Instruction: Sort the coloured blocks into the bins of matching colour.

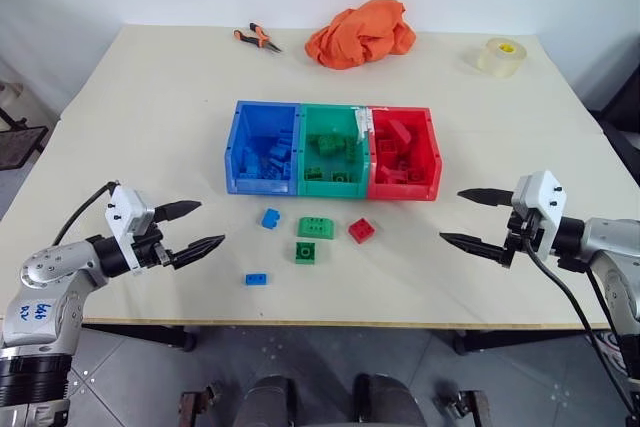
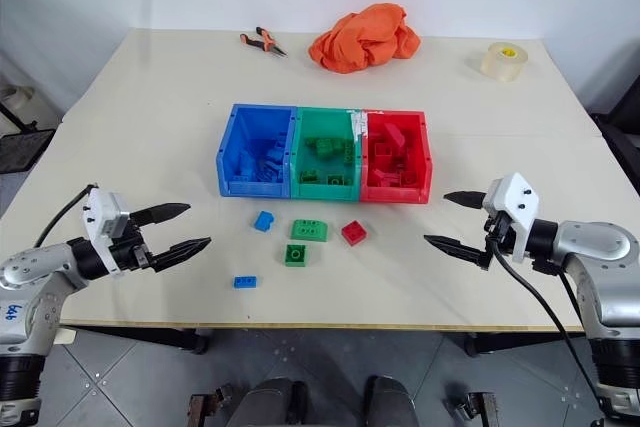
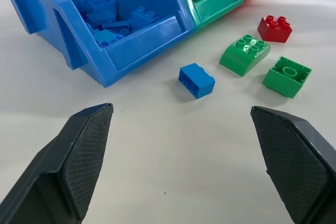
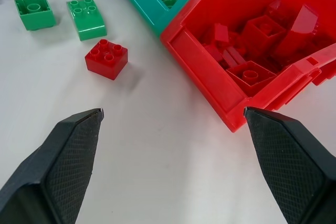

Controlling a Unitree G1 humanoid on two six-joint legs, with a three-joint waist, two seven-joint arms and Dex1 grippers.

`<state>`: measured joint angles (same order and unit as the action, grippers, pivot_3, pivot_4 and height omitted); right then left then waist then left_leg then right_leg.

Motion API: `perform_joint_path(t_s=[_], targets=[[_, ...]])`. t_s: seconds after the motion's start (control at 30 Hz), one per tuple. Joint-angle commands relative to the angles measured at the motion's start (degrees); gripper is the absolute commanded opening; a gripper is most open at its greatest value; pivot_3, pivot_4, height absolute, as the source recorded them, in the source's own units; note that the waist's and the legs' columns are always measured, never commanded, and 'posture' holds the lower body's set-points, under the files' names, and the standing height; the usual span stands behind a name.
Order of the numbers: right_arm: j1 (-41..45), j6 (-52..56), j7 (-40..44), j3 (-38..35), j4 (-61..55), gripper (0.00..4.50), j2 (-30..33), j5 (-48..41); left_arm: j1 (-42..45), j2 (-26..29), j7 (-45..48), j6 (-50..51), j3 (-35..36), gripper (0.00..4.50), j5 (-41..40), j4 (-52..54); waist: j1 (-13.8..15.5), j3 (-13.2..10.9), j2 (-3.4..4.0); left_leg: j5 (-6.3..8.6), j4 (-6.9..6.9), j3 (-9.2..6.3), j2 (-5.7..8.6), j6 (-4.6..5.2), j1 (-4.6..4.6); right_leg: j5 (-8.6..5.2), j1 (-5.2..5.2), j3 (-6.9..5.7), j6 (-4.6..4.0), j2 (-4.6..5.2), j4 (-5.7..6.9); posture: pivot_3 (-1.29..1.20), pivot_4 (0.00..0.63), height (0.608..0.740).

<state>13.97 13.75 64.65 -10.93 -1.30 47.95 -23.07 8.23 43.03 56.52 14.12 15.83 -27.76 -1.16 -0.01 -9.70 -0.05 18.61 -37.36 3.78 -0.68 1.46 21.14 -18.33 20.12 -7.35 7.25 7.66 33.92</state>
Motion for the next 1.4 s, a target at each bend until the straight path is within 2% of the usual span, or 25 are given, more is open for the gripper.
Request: perform_joint_path(t_s=[0.03, 0.2, 0.43, 0.67, 0.9, 0.97, 1.03, 1.17, 1.4], targets=[[0.6, -0.1, -0.1, -0.5, -0.2, 4.5, 0.4, -0.3, 1.0, 0.9, 0.4, -0.9, 1.6, 4.47, -0.2, 0.1, 0.0, 0.0, 0.0, 0.0, 0.0, 0.0, 0.0, 0.0, 0.0, 0.0, 0.0, 0.0, 0.0, -0.01, 0.0, 0.0, 0.15, 0.74], [0.5, 1.2, -0.2, -0.3, -0.8, 4.5, 0.7, -0.4, 1.9, 0.9, -2.6, 4.0, 0.3, 4.47, 0.1, 1.1, 0.1, 0.0, 0.0, 0.0, -0.01, 0.0, 0.0, 0.0, 0.01, 0.0, 0.0, -0.01, 0.0, -0.04, 0.02, 0.0, 0.15, 0.74], [-3.5, 3.7, 0.7, -2.4, -1.2, 4.5, 4.8, 0.5, 0.8, 1.6, -0.2, 4.3, -3.7, 4.47, 2.4, 3.0, 0.2, 0.0, 0.0, 0.0, -0.01, -0.02, 0.02, 0.0, 0.0, 0.0, 0.0, -0.03, 0.0, -0.07, 0.05, 0.0, 0.15, 0.74], [-9.4, 5.1, 2.0, -6.5, -3.2, 4.5, 8.3, -0.7, 2.0, 1.6, 2.5, 3.0, -3.2, 4.47, 1.8, 0.7, 0.3, 0.0, 0.0, 0.0, -0.03, 0.02, 0.02, 0.01, -0.01, 0.0, -0.02, -0.03, 0.0, -0.09, 0.04, 0.0, 0.15, 0.74], [-5.9, 8.4, 1.8, -1.6, -6.0, 4.5, 7.1, -0.9, 1.5, 1.3, 5.3, 1.2, -1.8, 4.47, 0.5, 0.3, 0.0, 0.0, 0.0, 0.0, -0.02, 0.03, -0.02, 0.0, -0.03, 0.0, -0.01, -0.02, -0.01, -0.1, 0.04, 0.0, 0.15, 0.74], [-3.4, 9.5, 1.4, 1.8, -6.9, 4.5, 6.2, -0.3, 0.4, 1.6, 6.0, 0.5, -1.0, 4.47, 0.5, 0.3, -0.1, 0.0, 0.0, 0.0, -0.02, 0.01, -0.04, 0.0, -0.03, 0.0, -0.02, -0.02, -0.01, -0.08, 0.04, 0.0, 0.15, 0.74], [2.3, 11.8, -0.9, 8.8, -6.0, 4.5, 2.3, 2.4, -1.5, 0.8, 8.7, -1.8, 1.3, 4.47, -1.9, 1.0, -0.5, 0.0, -0.07, 0.0, -0.02, 0.01, -0.04, 0.0, -0.03, -0.01, -0.01, -0.02, -0.01, -0.06, 0.03, 0.0, 0.15, 0.74], [9.2, 12.2, -2.3, 16.6, -1.9, 4.5, -4.8, 5.4, -4.3, -0.5, 11.8, -4.7, 4.7, 4.47, -5.3, 1.4, -0.3, 0.0, -0.04, 0.02, -0.08, 0.02, -0.14, -0.07, -0.01, -0.03, 0.07, -0.03, -0.07, -0.02, 0.1, 0.0, 0.15, 0.74], [14.5, 6.2, -4.0, 22.5, 9.0, 4.5, -14.0, 10.5, -8.5, -1.1, 13.4, -7.4, 9.6, 4.47, -8.5, 3.5, 0.0, 0.0, -0.05, 0.03, -0.18, -0.2, 0.03, -0.02, 0.06, -0.03, 0.01, -0.08, -0.07, -0.03, 0.22, 0.0, 0.15, 0.74]])
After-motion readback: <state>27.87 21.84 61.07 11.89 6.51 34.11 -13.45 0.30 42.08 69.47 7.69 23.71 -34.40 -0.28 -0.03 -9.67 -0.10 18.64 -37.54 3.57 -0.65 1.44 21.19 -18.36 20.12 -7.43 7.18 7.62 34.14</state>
